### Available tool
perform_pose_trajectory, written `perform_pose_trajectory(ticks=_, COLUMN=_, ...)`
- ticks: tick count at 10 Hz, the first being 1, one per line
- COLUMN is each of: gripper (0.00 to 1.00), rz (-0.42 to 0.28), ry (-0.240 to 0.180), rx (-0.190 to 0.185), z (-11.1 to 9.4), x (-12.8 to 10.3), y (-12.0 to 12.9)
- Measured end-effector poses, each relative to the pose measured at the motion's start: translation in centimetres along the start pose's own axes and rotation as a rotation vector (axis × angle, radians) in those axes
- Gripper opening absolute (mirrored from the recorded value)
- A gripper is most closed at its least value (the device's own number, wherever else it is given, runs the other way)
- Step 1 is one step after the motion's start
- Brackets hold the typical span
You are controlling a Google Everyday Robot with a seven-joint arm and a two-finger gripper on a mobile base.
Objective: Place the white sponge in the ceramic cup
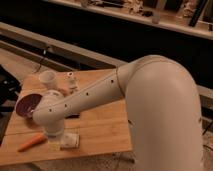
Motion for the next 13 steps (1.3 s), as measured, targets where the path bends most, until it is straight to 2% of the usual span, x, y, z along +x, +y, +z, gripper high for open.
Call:
perform_pose_trajectory(ticks=4, gripper=0.65, rz=-0.009, ry=0.006, rx=0.004, z=0.2, x=-0.1, y=0.1)
perform_pose_trajectory(ticks=9, gripper=0.65, rz=0.012, ry=0.004, rx=0.045, z=0.5, x=0.3, y=-0.8)
perform_pose_trajectory(ticks=13, gripper=0.65, rz=0.012, ry=0.001, rx=0.048, z=1.2, x=0.6, y=-0.5)
